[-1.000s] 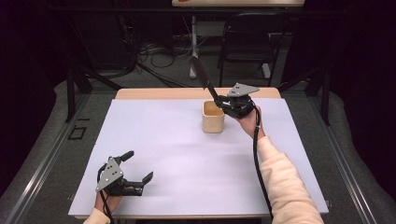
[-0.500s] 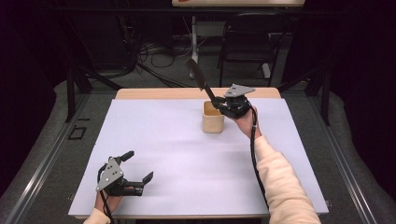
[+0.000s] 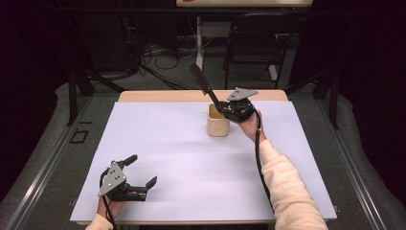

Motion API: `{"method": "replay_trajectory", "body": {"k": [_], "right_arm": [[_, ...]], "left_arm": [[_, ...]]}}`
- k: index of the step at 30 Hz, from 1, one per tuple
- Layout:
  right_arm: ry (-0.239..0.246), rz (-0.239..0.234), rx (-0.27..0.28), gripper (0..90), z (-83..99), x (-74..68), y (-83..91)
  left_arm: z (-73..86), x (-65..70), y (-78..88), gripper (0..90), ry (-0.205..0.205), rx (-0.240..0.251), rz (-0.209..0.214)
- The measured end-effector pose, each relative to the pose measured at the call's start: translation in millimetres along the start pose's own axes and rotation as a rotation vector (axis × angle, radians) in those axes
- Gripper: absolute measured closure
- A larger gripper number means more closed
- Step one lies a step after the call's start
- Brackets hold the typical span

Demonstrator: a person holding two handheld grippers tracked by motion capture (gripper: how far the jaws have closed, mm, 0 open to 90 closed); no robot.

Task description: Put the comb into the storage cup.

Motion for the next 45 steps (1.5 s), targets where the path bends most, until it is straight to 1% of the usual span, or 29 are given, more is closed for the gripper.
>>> {"method": "replay_trajectory", "body": {"k": [3, 5, 8, 15, 18, 20, 26, 33, 37, 39, 40, 41, 43, 45], "right_arm": [[-0.005, -0.002, -0.011, 72.7, 2.5, 0.7, -2.3], [-0.005, -0.007, -0.029, 72.7, 5.9, 0.5, -5.6], [-0.007, -0.007, -0.033, 72.7, 7.3, 0.7, -7.6], [-0.002, -0.007, -0.060, 72.7, 11.8, 1.0, -13.5], [-0.003, -0.010, -0.063, 72.7, 12.7, 1.1, -14.8], [-0.002, -0.012, -0.079, 72.7, 14.6, 1.2, -16.2], [0.006, -0.013, -0.099, 72.7, 16.4, 1.4, -19.4], [0.005, -0.017, -0.136, 72.6, 18.5, 2.8, -23.2], [0.024, -0.011, -0.169, 72.5, 19.4, 1.7, -25.5], [0.023, -0.015, -0.172, 72.5, 19.4, 1.2, -26.1], [0.026, -0.017, -0.179, 72.5, 19.8, 1.1, -26.9], [0.033, -0.013, -0.200, 72.5, 21.5, 1.1, -28.7], [0.034, -0.018, -0.205, 72.4, 21.8, 0.8, -29.4], [0.035, -0.018, -0.221, 72.4, 22.8, 0.2, -30.7]], "left_arm": [[-1.0, 0.3, 0.3, 0.5, 0.000, 0.010, 0.004], [-0.8, 0.6, 0.2, 0.5, -0.001, 0.008, 0.005], [-0.9, 0.3, 0.2, 0.5, 0.000, 0.009, 0.005], [-0.6, 0.1, 0.2, 0.4, 0.000, 0.008, 0.005], [-0.6, 0.1, 0.1, 0.5, 0.000, 0.007, 0.005], [-0.5, 0.2, 0.1, 0.5, 0.001, 0.007, 0.006], [-0.5, 0.3, 0.0, 0.4, 0.001, 0.008, 0.006], [-0.3, 0.1, 0.0, 0.5, 0.000, 0.006, 0.005], [0.0, 0.4, -0.3, 0.5, 0.001, 0.004, 0.006], [-0.2, 0.3, -0.2, 0.6, -0.001, 0.005, 0.005], [-0.1, 0.3, -0.2, 0.6, 0.000, 0.004, 0.005], [0.0, 0.3, -0.2, 0.6, 0.000, 0.004, 0.006], [-0.1, 0.3, -0.2, 0.6, 0.000, 0.005, 0.005], [-0.1, 0.3, -0.2, 0.5, 0.001, 0.005, 0.005]]}}
Point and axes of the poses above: each handheld gripper's, and its own axes: y roughly backward along the jaws, z roughly out of its underside, x roughly to its right, the point moved 10 cm from there along -y, roughly forward along the jaws, and after that the axes turned 2 degrees about -x, right-handed, at the moved point
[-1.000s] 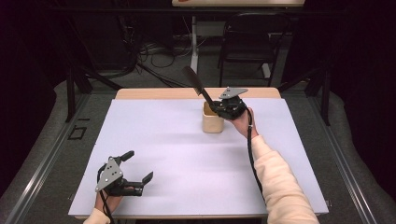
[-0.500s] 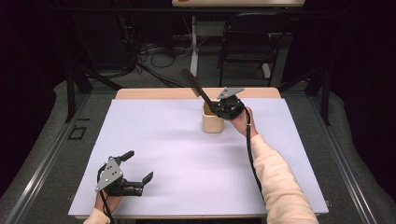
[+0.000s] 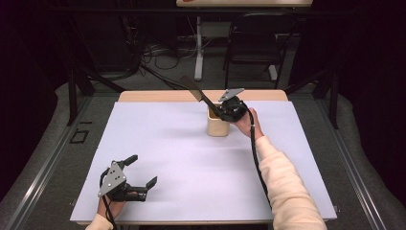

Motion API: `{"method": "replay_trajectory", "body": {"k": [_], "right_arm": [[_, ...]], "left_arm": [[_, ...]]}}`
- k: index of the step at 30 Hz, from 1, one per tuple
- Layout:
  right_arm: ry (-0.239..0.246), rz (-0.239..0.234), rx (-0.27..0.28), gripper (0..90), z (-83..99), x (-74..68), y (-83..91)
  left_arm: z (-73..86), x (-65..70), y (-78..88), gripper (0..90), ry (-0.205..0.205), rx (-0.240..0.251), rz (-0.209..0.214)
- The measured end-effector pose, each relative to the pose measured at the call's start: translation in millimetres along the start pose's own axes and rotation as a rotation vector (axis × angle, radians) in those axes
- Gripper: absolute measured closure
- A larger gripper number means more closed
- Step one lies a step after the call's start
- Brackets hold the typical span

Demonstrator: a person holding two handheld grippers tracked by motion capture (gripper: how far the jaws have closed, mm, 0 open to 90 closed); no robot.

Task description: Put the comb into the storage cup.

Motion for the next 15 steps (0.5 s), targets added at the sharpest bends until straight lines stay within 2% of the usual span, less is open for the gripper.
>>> {"method": "replay_trajectory", "body": {"k": [4, 15], "right_arm": [[0.003, 0.004, -0.011, 72.4, -0.3, 2.3, 0.8], [0.036, 0.006, -0.103, 72.4, 2.3, 3.8, -1.9]], "left_arm": [[0.1, 0.1, -0.1, 0.6, 0.000, 0.000, 0.000], [0.2, 0.2, -0.3, 0.6, -0.005, -0.003, 0.001]]}}
Point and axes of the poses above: each handheld gripper's, and its own axes: y roughly backward along the jaws, z roughly out of its underside, x roughly to its right, the point moved 10 cm from there along -y, roughly forward along the jaws, and after that the axes turned 2 degrees about -x, right-handed, at the moved point
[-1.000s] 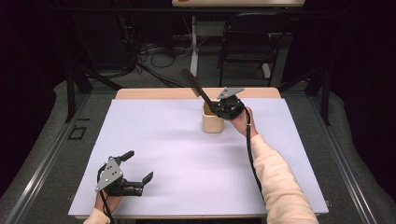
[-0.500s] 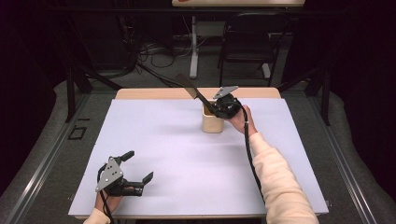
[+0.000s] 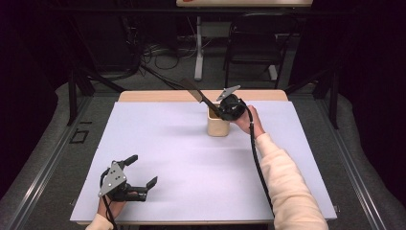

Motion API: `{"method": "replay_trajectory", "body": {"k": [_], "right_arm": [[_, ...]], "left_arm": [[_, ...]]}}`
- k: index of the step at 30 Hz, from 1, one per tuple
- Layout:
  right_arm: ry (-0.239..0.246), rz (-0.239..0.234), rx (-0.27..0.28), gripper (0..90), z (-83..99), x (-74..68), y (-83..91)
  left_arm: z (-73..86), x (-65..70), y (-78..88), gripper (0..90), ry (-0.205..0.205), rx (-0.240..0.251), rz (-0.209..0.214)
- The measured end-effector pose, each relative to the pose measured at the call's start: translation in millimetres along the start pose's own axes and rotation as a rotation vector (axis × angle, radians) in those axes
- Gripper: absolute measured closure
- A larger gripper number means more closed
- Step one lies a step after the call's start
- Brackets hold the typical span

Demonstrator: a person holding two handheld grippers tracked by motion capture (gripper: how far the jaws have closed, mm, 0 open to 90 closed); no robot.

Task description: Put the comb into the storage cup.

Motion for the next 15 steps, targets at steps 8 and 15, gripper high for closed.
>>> {"method": "replay_trajectory", "body": {"k": [8, 15], "right_arm": [[0.007, 0.000, -0.054, 72.4, -0.4, 0.5, -4.3], [0.025, -0.005, -0.110, 72.4, -1.0, 1.4, -8.2]], "left_arm": [[0.0, 0.1, 0.1, 0.6, -0.001, 0.000, 0.002], [-0.3, 0.1, 0.1, 0.5, 0.002, 0.003, 0.002]]}}
Point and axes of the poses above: each handheld gripper's, and its own axes: y roughly backward along the jaws, z roughly out of its underside, x roughly to its right, the point moved 10 cm from there along -y, roughly forward along the jaws, and after that the axes turned 2 degrees about -x, right-handed, at the moved point
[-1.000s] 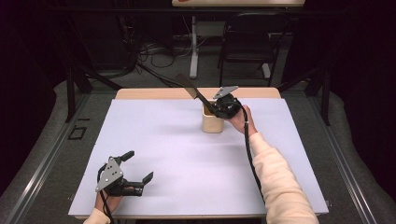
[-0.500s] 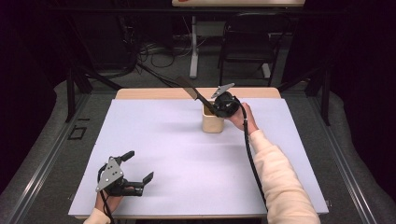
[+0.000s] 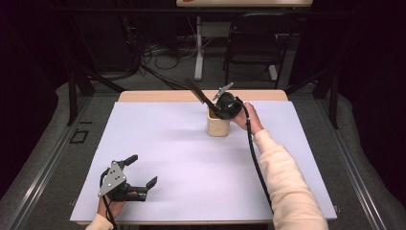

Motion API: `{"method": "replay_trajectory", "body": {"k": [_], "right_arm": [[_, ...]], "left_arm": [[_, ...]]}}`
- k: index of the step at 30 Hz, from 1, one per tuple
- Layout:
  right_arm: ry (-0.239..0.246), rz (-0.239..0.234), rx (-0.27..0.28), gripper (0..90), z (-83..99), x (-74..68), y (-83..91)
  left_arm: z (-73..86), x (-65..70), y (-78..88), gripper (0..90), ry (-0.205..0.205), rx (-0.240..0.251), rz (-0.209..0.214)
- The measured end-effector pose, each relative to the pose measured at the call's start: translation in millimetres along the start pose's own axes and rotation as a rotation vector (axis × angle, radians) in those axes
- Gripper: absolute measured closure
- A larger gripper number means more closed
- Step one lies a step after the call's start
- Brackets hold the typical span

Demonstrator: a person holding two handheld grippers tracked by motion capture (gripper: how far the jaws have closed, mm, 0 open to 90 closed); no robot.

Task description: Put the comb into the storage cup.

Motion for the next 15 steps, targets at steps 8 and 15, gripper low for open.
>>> {"method": "replay_trajectory", "body": {"k": [8, 15], "right_arm": [[0.006, -0.013, -0.062, 72.4, 3.3, -0.8, -6.2], [0.004, -0.037, -0.061, 69.9, 1.9, -2.4, -4.6]], "left_arm": [[0.1, -0.1, 0.0, 0.5, 0.002, 0.000, 0.001], [-0.1, -0.4, 0.5, 0.5, 0.003, 0.003, -0.001]]}}
Point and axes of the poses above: each handheld gripper's, and its own axes: y roughly backward along the jaws, z roughly out of its underside, x roughly to its right, the point moved 10 cm from there along -y, roughly forward along the jaws, and after that the axes turned 2 degrees about -x, right-handed, at the moved point
